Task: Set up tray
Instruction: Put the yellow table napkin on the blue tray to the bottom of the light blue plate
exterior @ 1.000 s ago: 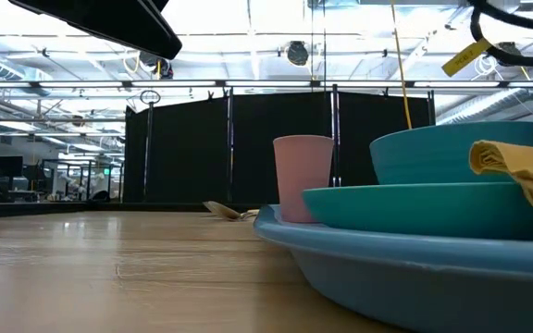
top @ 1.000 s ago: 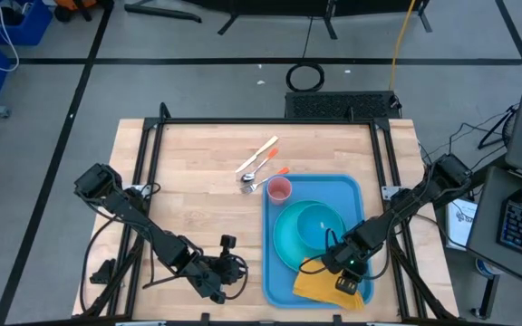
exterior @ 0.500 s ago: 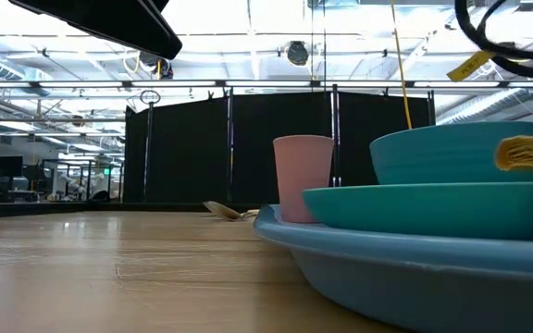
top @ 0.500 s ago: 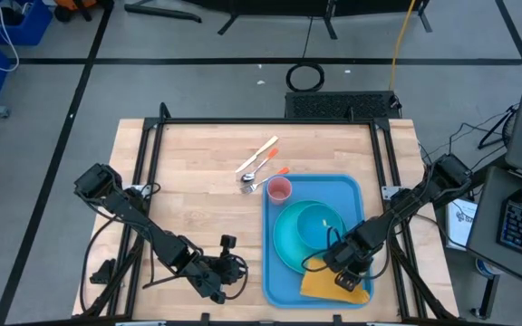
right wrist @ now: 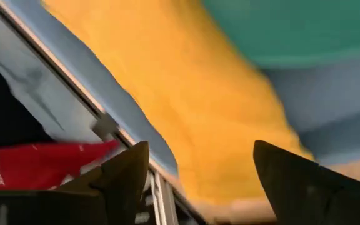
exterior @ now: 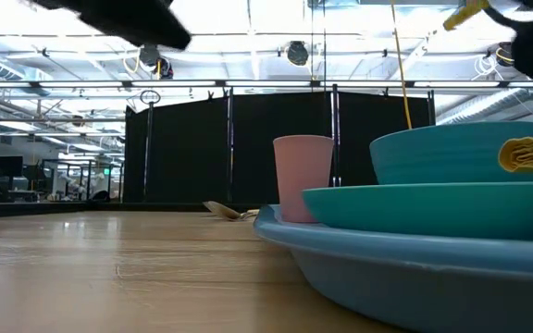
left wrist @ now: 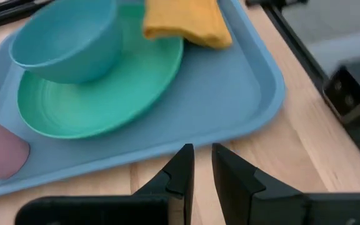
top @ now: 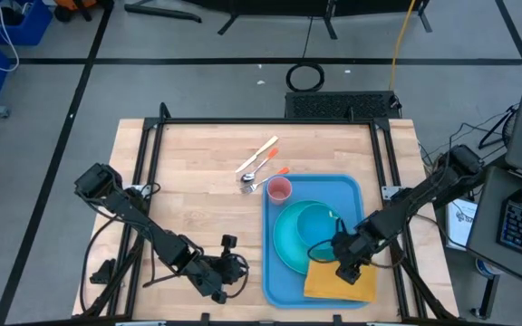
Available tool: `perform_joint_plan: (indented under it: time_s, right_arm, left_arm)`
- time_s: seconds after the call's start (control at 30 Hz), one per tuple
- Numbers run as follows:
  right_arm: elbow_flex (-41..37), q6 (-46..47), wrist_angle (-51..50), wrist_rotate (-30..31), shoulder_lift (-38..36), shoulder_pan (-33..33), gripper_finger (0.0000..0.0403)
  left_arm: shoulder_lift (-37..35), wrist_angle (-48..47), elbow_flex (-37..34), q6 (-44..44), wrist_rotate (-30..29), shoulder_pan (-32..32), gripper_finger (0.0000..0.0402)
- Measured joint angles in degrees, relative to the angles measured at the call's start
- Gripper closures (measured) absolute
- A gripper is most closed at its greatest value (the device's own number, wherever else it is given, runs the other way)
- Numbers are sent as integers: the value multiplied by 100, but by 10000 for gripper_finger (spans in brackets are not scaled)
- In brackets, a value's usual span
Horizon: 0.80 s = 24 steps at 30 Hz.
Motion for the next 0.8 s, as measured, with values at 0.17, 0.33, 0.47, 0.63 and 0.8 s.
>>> perform_joint_plan:
  time_s: [0.17,0.33,0.47,0.63,0.8]
  right_arm:
    - [0,-554,-7,1328,-527,-88,122]
    - [0,-1614,8,2389,-856,-287,122]
    - [2,-2511,120,3303,-1001,-349,122]
    - [2,-3656,272,4393,-1037,-351,122]
    - [2,-4537,715,4609,-1035,-345,122]
  left_arm:
    - [85,310,2,-789,-162,253,339]
    - [234,1305,-351,-1333,59,310,339]
    - [234,2330,-733,-1964,255,444,339]
    - [234,3123,-996,-3188,391,676,339]
    - [240,3311,-1038,-3581,625,833,335]
